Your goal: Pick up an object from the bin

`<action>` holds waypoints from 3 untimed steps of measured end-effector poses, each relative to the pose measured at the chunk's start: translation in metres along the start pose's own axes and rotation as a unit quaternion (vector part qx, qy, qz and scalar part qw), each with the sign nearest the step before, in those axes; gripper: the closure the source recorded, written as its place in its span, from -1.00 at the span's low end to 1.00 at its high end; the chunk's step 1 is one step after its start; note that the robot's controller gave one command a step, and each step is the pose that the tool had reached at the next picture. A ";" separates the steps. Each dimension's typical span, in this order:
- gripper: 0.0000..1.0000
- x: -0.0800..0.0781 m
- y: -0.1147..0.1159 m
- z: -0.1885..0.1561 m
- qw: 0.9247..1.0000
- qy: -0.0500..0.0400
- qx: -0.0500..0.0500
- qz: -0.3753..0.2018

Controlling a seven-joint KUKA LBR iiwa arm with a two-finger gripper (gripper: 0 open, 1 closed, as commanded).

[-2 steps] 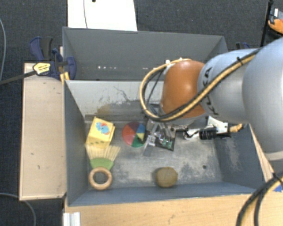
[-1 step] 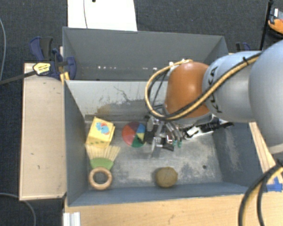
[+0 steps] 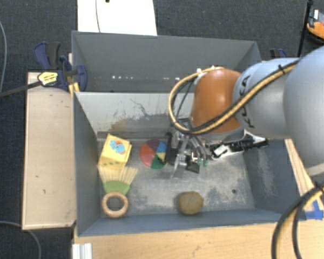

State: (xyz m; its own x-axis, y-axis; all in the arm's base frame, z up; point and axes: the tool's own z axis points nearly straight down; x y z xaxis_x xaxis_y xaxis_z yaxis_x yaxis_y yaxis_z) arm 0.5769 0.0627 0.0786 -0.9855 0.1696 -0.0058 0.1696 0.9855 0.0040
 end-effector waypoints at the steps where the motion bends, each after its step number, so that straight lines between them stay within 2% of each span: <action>1: 1.00 0.003 0.008 0.004 0.991 0.001 0.000 0.133; 3: 1.00 0.003 0.008 0.003 0.991 0.002 0.001 0.134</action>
Offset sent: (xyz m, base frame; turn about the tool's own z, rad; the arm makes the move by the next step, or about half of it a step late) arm 0.0000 0.0000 0.0000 0.0000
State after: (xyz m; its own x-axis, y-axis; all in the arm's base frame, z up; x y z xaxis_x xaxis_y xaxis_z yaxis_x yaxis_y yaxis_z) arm 0.5749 0.0711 0.0760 -0.9055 0.4244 -0.0011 0.4244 0.9055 0.0039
